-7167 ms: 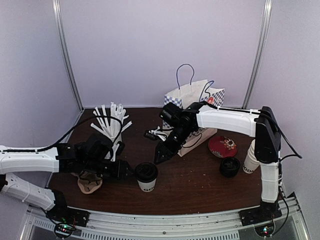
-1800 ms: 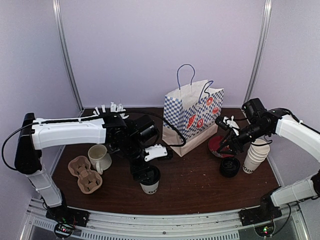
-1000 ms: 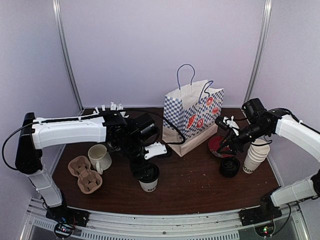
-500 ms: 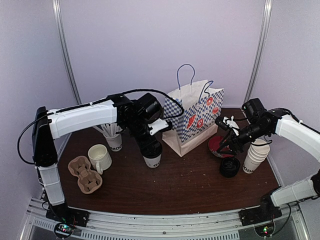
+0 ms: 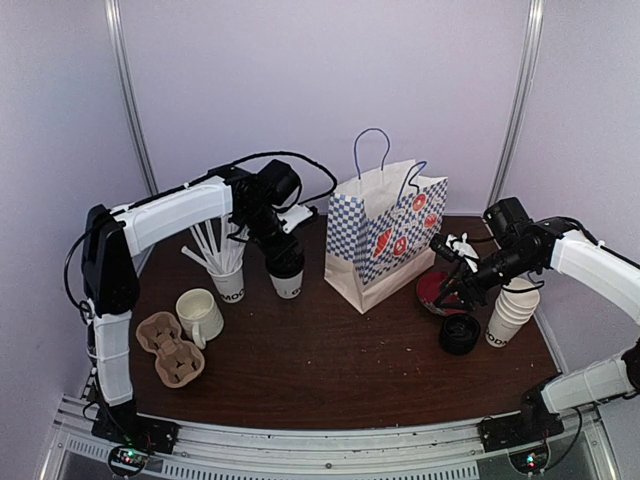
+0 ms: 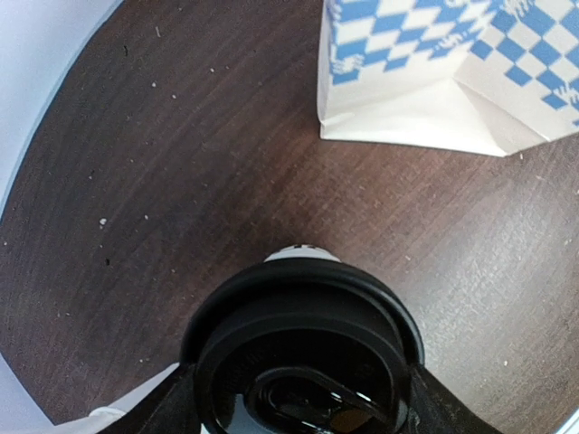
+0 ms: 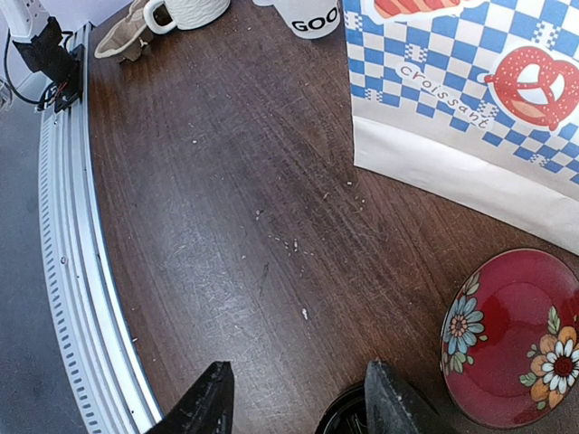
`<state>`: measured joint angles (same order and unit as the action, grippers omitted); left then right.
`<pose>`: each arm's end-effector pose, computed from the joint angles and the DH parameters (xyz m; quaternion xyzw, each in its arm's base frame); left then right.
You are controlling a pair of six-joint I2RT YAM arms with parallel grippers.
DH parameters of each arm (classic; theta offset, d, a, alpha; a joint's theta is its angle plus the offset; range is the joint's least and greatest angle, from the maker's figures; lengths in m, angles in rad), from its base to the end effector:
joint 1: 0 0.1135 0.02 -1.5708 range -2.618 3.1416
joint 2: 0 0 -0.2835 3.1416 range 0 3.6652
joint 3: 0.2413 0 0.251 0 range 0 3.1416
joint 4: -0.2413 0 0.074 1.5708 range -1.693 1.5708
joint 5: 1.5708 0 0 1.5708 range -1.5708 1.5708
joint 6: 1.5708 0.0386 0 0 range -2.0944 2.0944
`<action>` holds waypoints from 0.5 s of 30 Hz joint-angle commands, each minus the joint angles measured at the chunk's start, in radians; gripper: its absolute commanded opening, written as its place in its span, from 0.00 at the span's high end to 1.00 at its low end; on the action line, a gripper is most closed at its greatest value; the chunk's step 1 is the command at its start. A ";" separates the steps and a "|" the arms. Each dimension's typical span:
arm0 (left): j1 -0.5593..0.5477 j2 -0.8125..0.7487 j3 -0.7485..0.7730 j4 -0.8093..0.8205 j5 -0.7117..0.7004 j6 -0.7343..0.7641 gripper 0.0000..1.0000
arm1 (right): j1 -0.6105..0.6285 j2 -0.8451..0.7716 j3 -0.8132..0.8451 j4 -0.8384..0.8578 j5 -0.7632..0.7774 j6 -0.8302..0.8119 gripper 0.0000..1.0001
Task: Pack the takeout coffee
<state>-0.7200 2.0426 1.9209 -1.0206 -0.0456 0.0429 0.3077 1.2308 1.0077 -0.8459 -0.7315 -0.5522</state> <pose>0.3356 -0.2920 0.2936 0.3592 0.9085 -0.0496 0.2079 0.2074 0.0930 0.2953 -0.4578 0.7853 0.3156 0.2724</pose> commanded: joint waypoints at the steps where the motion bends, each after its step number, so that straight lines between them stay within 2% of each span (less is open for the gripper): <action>1: 0.029 0.055 0.080 0.011 0.024 0.003 0.27 | -0.005 0.000 -0.003 -0.001 0.014 -0.015 0.48; 11: 0.057 0.151 0.166 0.001 0.027 0.010 0.26 | -0.005 0.005 -0.001 -0.003 0.011 -0.018 0.48; 15: 0.058 0.155 0.170 0.001 0.015 0.005 0.17 | -0.005 0.010 0.000 -0.008 0.008 -0.021 0.47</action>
<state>-0.6662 2.1807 2.0583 -1.0157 -0.0299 0.0437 0.3077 1.2316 1.0077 -0.8474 -0.7315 -0.5552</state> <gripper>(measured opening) 0.800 0.524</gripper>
